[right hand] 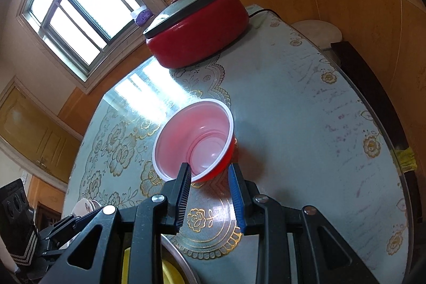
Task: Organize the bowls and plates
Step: 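Move the left gripper to the red bowl with pink interior, then grasp the rim of the red bowl with the left gripper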
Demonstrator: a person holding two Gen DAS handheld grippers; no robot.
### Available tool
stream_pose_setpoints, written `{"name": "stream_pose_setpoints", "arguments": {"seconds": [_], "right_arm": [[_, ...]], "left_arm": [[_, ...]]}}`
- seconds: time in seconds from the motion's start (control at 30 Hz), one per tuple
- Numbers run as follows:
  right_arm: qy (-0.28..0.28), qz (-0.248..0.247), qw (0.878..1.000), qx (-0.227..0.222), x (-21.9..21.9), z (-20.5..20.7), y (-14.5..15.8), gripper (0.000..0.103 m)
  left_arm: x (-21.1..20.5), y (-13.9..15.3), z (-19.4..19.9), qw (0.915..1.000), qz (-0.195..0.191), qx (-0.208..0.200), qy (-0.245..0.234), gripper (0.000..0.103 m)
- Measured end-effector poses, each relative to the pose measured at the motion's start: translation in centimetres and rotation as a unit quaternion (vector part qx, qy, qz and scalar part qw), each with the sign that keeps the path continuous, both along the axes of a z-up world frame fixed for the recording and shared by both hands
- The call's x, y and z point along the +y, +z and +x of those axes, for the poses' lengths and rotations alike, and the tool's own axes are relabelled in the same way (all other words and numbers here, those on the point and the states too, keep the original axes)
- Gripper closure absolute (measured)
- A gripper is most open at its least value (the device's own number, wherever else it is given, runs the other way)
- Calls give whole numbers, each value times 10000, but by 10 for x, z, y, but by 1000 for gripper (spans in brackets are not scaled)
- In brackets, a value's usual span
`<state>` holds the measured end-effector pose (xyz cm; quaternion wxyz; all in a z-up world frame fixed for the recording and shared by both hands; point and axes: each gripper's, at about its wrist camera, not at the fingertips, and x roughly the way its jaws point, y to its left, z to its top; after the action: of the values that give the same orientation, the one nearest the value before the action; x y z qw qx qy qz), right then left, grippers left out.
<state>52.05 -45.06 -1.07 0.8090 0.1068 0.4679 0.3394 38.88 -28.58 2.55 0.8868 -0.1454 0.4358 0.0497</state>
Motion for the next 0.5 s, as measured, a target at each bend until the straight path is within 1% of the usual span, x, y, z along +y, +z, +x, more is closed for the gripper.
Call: {"name": "stream_pose_setpoints", "arguments": {"seconds": [0.07,0.2,0.37,0.43,0.5], "right_arm": [[-7,-44,10000,-4,5,6,-2,75],[-44,-111,9999,-10,13,17,-7,75],[-46,-322,9995,-20,23,26,-17,75],[-2,-382,9992,-80,26,27,-19,82],[38,-429,9990,-119,29,27,-21,88]], "left_arm": [[2,-2,8,10000,30,24,6,61],[5,-2,25,9999,110,22,12,62],[15,-7,53,9998,-88,117,103,62],[18,-11,65,9996,-172,171,145,63],[17,-13,77,9996,-194,180,106,69]]}}
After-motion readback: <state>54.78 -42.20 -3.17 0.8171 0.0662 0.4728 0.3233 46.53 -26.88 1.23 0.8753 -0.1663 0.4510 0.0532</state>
